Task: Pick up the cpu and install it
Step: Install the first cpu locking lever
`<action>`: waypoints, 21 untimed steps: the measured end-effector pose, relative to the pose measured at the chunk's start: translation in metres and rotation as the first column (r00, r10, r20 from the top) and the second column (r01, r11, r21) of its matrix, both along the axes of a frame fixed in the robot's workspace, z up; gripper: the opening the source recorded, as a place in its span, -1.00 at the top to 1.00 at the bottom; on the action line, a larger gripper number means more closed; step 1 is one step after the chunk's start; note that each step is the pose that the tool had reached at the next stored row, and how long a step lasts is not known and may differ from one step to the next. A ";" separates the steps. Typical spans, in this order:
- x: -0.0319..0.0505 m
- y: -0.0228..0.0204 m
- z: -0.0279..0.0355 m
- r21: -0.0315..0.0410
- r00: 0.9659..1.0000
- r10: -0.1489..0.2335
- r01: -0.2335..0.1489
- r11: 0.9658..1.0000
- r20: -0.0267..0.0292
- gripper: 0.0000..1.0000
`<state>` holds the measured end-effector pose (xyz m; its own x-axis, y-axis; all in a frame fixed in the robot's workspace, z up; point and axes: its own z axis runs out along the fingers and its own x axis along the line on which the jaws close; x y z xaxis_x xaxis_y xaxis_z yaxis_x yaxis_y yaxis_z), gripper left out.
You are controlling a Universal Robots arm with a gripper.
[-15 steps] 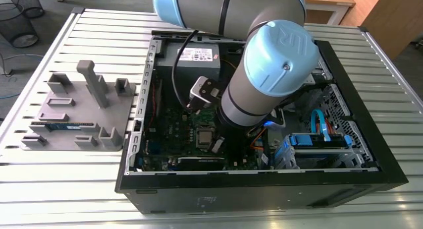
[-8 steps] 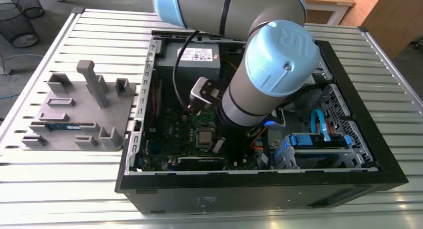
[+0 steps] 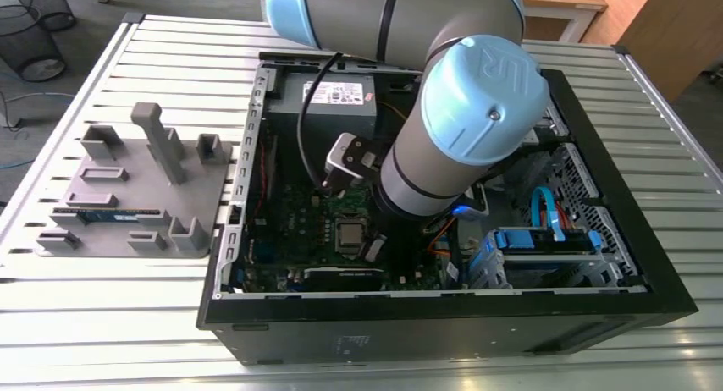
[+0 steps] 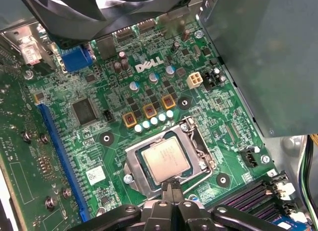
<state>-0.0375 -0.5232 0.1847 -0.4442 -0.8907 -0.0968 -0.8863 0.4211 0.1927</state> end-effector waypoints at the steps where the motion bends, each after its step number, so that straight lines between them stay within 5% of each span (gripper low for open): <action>1: 0.0000 0.0000 0.0000 0.000 1.000 0.000 0.000 1.000 0.000 0.79; 21: -0.0025 0.0002 0.0005 0.005 1.000 0.001 -0.001 1.000 0.003 0.79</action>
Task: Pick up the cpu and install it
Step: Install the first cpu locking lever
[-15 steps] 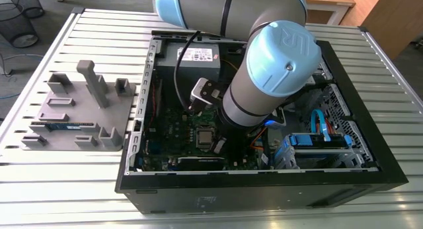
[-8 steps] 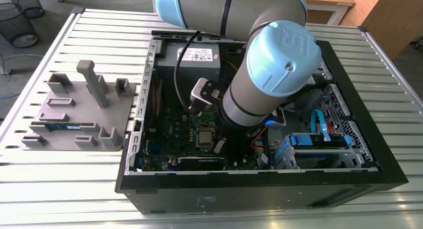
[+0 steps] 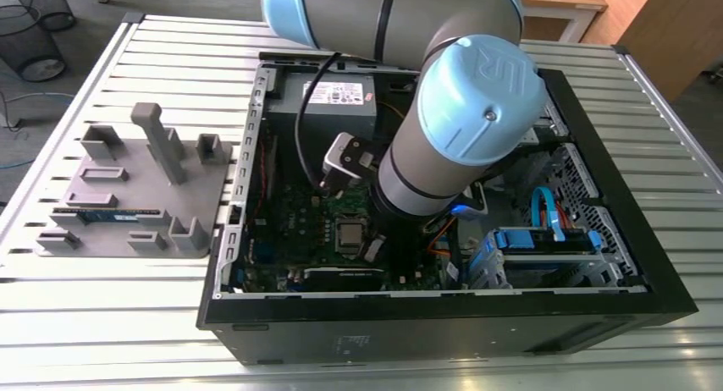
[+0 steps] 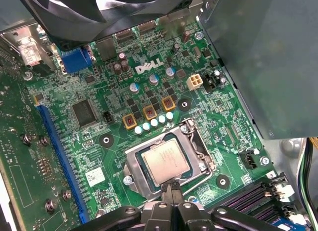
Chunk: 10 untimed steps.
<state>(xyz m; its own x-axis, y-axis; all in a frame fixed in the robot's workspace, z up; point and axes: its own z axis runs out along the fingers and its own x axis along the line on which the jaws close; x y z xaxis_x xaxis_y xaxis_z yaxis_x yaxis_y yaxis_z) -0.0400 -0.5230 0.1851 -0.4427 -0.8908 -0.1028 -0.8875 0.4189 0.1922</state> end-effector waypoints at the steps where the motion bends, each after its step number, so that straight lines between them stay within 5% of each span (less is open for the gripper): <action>1: 0.0000 0.0000 0.0004 0.000 1.000 0.000 0.000 1.000 0.000 0.79; 10: -0.0002 -0.0019 0.0023 0.001 1.000 0.000 0.000 1.000 0.000 0.79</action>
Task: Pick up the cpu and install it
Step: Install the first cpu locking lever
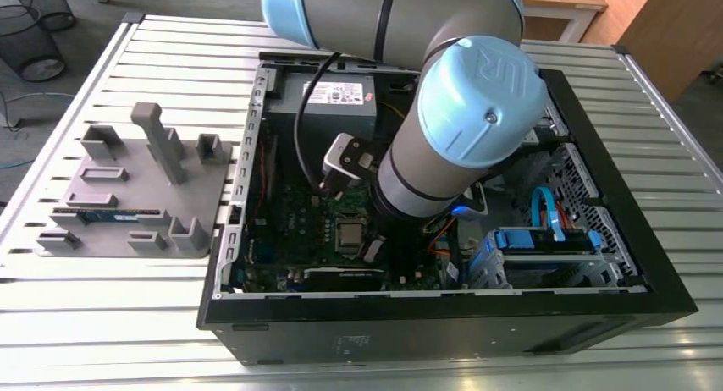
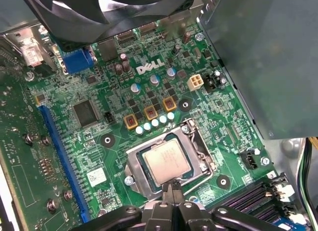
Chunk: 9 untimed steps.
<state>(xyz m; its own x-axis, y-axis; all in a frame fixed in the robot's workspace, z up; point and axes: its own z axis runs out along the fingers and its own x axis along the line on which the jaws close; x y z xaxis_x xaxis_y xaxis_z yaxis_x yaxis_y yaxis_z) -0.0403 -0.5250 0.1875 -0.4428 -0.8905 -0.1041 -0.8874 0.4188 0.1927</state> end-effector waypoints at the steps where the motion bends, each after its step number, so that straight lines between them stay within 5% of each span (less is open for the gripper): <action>1: -0.0001 -0.0006 0.0002 0.000 1.000 0.000 0.000 1.000 0.000 0.79; 9: 0.0002 -0.0048 0.0005 -0.001 1.000 0.000 0.000 1.000 0.000 0.79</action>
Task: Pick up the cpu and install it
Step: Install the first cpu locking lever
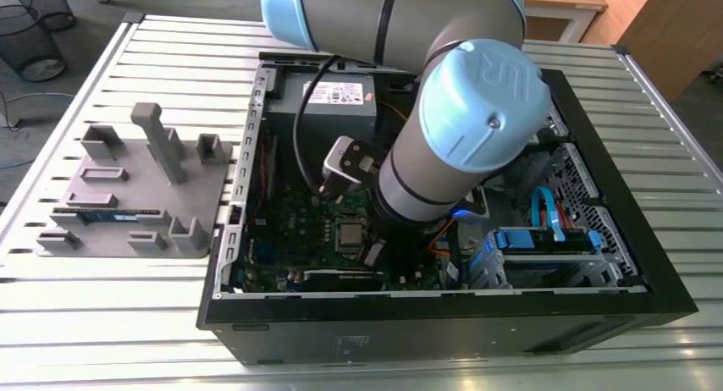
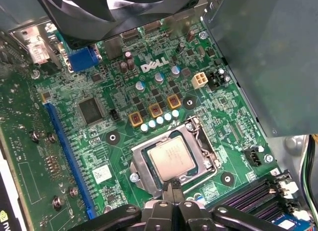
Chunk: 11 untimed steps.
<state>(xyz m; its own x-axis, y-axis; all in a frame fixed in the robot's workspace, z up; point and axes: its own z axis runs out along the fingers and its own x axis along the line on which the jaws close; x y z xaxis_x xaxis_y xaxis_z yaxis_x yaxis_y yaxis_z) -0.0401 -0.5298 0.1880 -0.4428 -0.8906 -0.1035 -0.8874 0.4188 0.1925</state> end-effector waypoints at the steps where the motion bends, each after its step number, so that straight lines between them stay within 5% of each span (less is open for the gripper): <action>1: 0.0001 -0.0003 0.0000 0.000 1.000 0.000 0.000 1.000 0.000 0.79; 11: 0.0040 -0.0005 -0.0007 0.000 1.000 0.000 0.000 1.000 0.000 0.79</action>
